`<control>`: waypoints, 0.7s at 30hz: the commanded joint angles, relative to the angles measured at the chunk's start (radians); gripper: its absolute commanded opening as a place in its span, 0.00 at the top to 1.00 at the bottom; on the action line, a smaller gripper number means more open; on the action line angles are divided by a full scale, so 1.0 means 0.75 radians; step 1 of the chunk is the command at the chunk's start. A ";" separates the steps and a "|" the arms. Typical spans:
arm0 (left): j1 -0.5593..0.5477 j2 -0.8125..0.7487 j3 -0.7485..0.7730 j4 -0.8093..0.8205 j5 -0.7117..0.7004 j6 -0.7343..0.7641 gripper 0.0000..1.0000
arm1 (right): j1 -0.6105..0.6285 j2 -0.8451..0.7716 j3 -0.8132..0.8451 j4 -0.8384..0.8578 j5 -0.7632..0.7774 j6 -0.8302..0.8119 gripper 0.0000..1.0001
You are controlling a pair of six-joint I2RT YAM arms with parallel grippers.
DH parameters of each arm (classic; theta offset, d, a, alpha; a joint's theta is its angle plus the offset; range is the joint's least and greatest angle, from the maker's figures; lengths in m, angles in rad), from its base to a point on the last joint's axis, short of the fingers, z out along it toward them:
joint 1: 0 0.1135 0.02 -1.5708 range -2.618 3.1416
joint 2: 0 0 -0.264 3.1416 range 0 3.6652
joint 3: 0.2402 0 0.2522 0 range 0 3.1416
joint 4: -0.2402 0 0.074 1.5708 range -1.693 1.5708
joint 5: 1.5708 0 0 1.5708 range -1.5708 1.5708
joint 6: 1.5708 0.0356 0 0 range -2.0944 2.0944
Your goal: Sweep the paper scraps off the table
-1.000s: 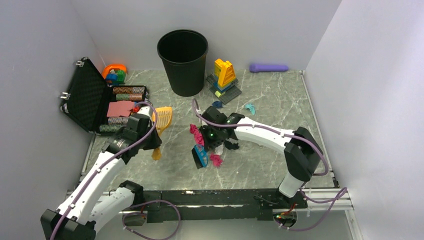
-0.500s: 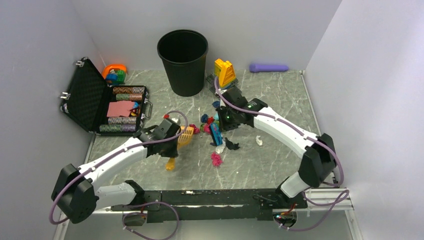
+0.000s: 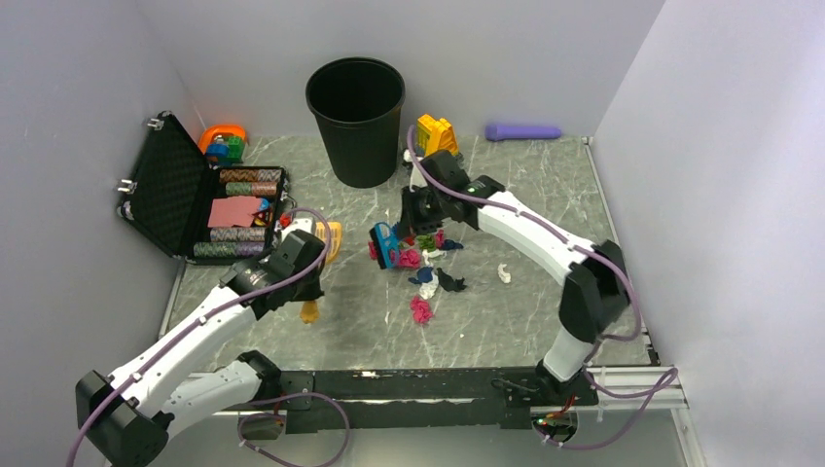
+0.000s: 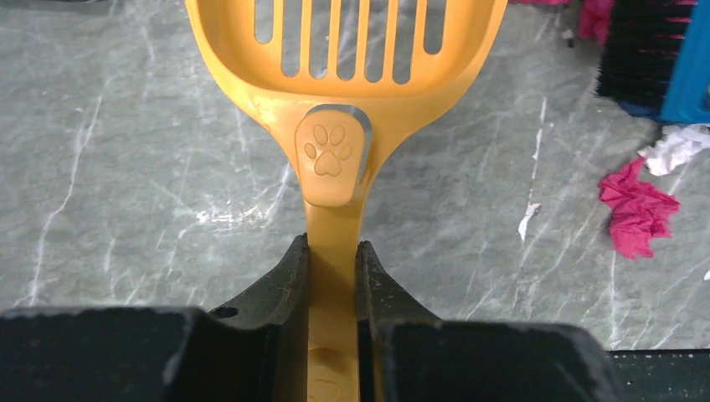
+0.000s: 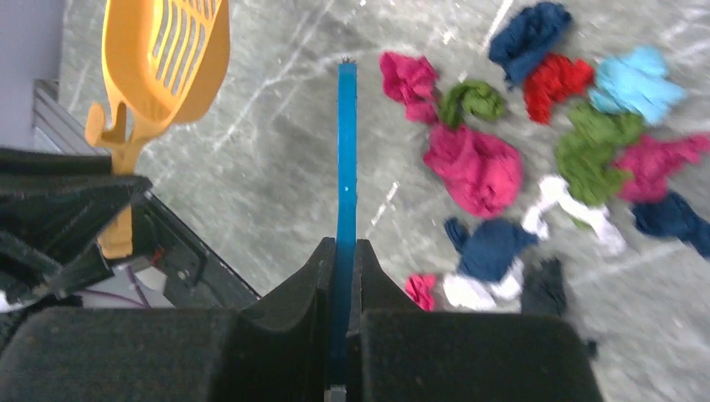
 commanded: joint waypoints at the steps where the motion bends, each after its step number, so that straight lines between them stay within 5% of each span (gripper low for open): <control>1: 0.040 -0.014 0.023 -0.056 -0.017 0.005 1.00 | 0.008 0.204 0.151 0.152 -0.140 0.117 1.00; 10: 0.040 0.029 0.027 0.011 0.085 0.104 1.00 | 0.018 0.479 0.329 -0.075 0.264 0.245 1.00; 21: 0.021 0.216 0.054 0.072 0.211 0.180 1.00 | -0.162 0.219 0.100 -0.223 0.360 0.192 1.00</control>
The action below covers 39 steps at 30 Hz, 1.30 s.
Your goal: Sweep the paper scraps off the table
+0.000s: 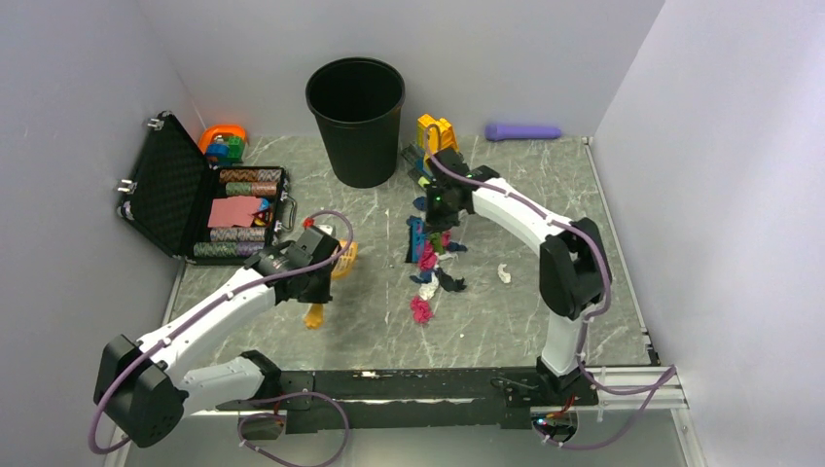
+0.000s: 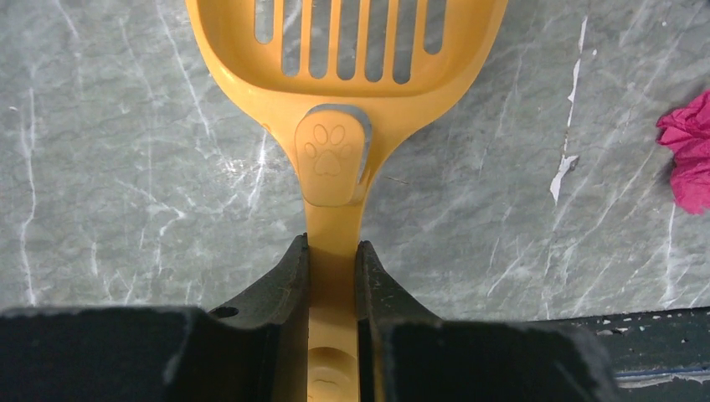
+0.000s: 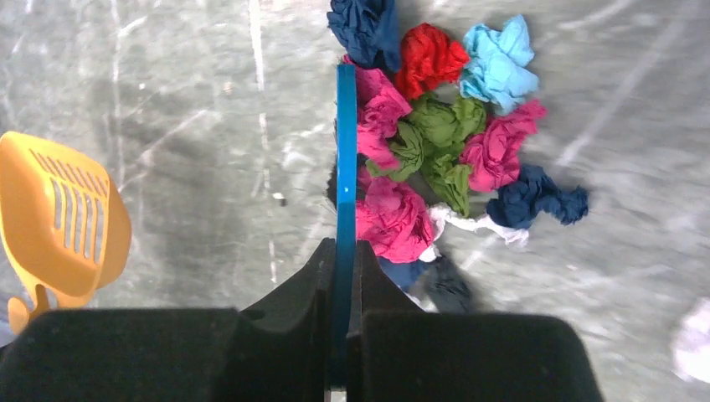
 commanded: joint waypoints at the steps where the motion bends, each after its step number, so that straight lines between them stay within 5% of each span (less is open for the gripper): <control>1: -0.020 0.029 0.054 0.082 0.076 0.049 1.00 | -0.044 -0.122 -0.031 -0.143 0.122 -0.065 1.00; 11: -0.098 0.100 0.087 0.132 0.103 0.077 1.00 | -0.182 -0.374 -0.105 0.124 -0.020 0.030 1.00; 22: -0.105 0.095 0.090 0.138 0.102 0.061 1.00 | -0.304 -0.166 -0.307 0.806 -0.312 0.642 1.00; 31: -0.127 0.129 0.092 0.163 0.151 0.060 1.00 | -0.318 0.013 -0.270 0.641 -0.071 0.815 1.00; 39: -0.169 0.148 0.109 0.136 0.156 0.070 1.00 | -0.371 -0.232 -0.474 0.619 -0.005 0.714 1.00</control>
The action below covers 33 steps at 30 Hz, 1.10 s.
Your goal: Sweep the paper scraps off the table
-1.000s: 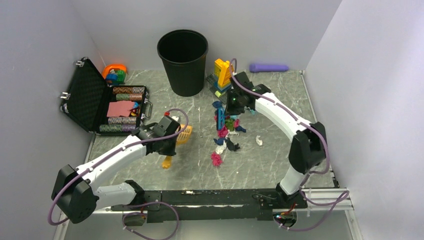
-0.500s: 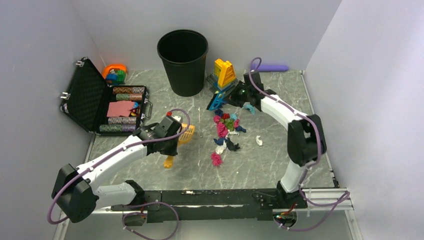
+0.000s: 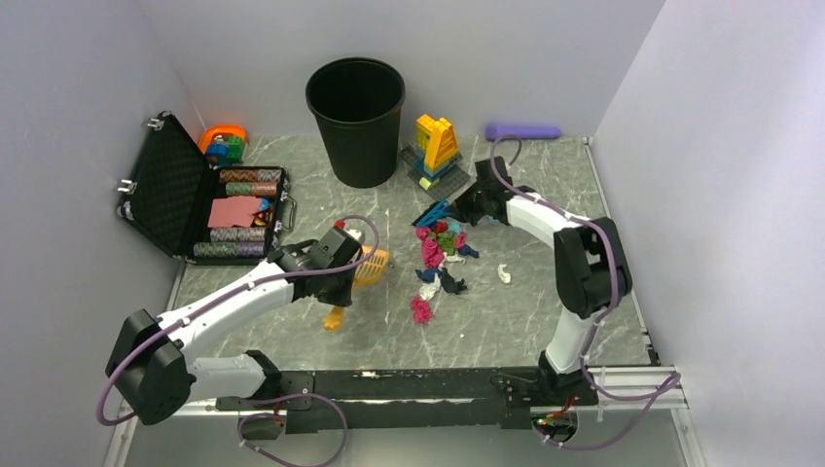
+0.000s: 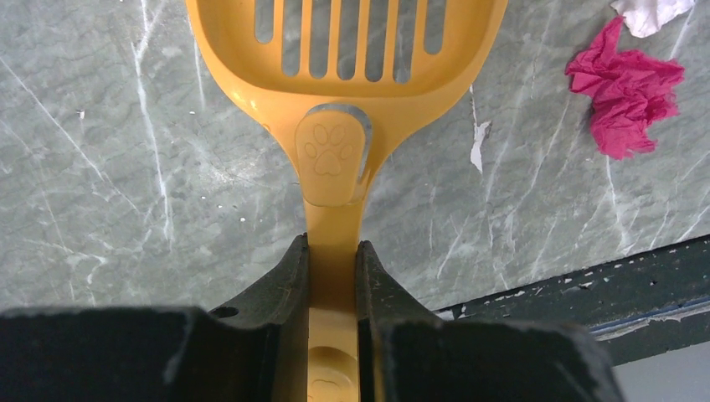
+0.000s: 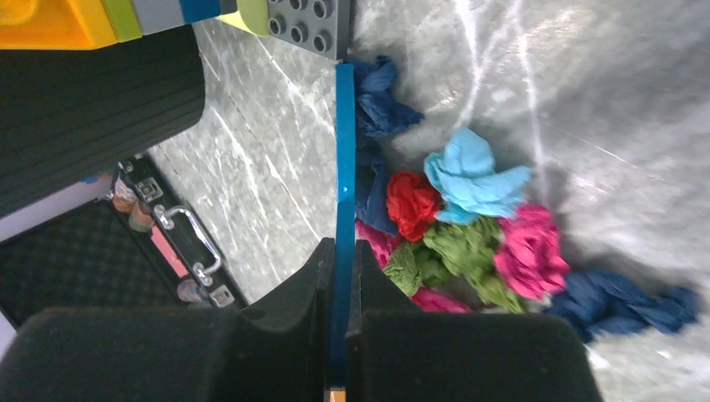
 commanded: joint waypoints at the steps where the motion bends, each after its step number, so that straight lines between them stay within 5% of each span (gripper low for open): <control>1: -0.024 -0.014 0.068 0.011 0.010 0.009 1.00 | -0.039 -0.206 -0.077 0.019 0.003 -0.159 1.00; 11: -0.045 -0.111 0.083 -0.056 -0.034 -0.002 1.00 | -0.002 -0.440 0.040 -0.283 -0.437 -0.900 1.00; 20: -0.029 -0.247 0.110 -0.258 -0.418 -0.230 1.00 | 0.444 -0.662 -0.034 -0.568 -0.447 -1.162 1.00; 33: 0.043 -0.400 0.073 -0.322 -0.571 -0.371 1.00 | 0.928 -0.361 0.103 -0.997 0.104 -1.305 1.00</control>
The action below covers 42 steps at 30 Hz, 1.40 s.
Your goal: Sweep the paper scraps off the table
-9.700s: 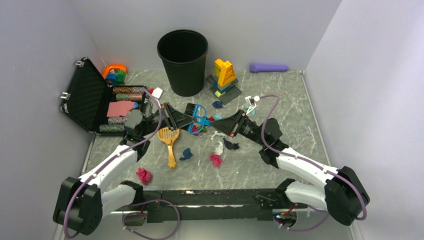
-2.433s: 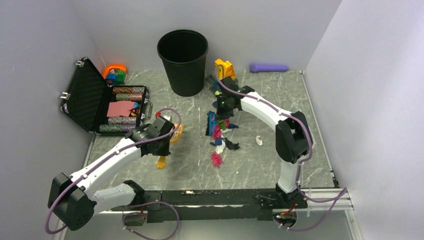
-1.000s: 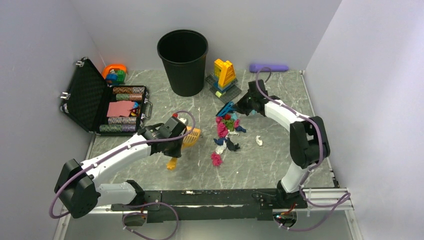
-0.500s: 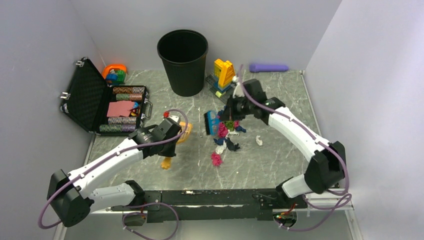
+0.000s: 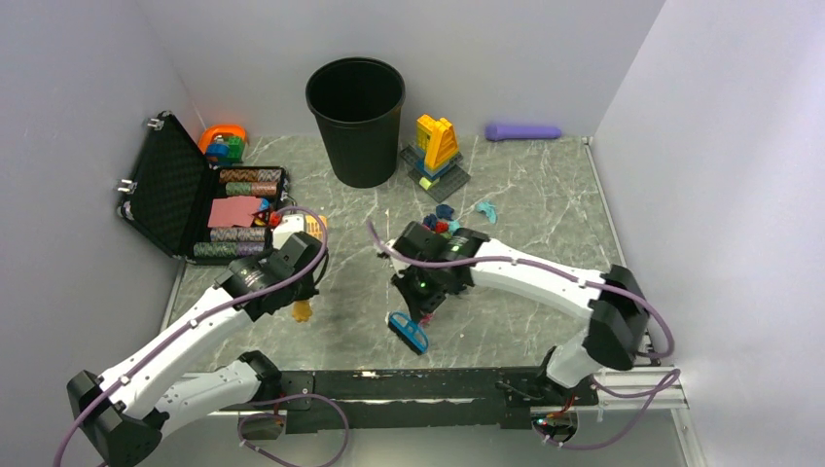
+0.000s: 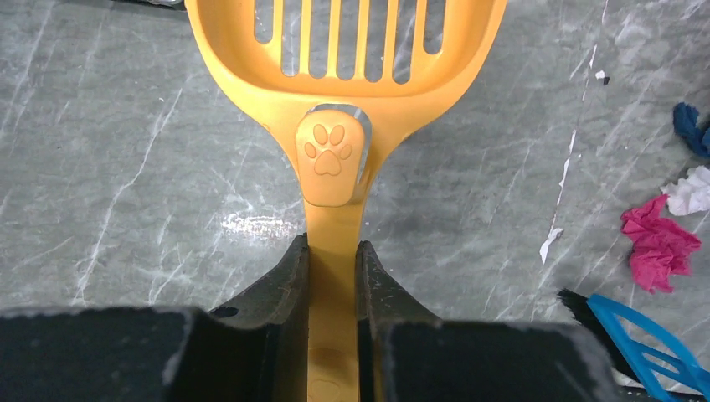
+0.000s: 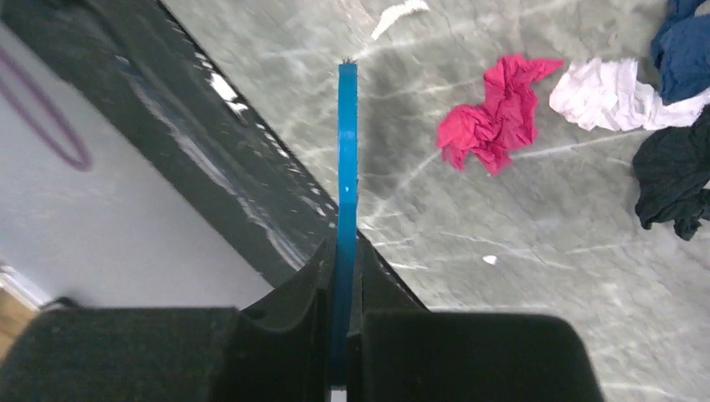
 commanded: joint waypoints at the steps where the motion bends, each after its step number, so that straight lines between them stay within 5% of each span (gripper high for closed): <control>1: 0.023 -0.036 0.014 -0.002 -0.056 -0.037 1.00 | 0.074 0.147 0.126 -0.178 0.300 -0.091 1.00; 9: 0.026 -0.015 0.002 0.034 -0.006 0.026 1.00 | 0.082 0.314 0.305 -0.320 0.997 -0.099 1.00; 15: 0.025 0.017 -0.011 0.051 0.033 0.023 1.00 | 0.078 0.295 0.416 -0.319 1.208 -0.089 1.00; 23: 0.021 0.036 -0.038 0.182 0.208 0.160 1.00 | 0.032 0.082 0.485 -0.252 1.064 -0.102 1.00; 31: -0.128 0.199 -0.098 0.491 0.543 0.320 1.00 | -0.300 0.116 0.412 -0.347 1.155 0.131 1.00; 42: -0.364 0.446 0.091 0.223 0.486 0.414 1.00 | -0.413 0.150 0.274 -0.318 1.159 0.271 1.00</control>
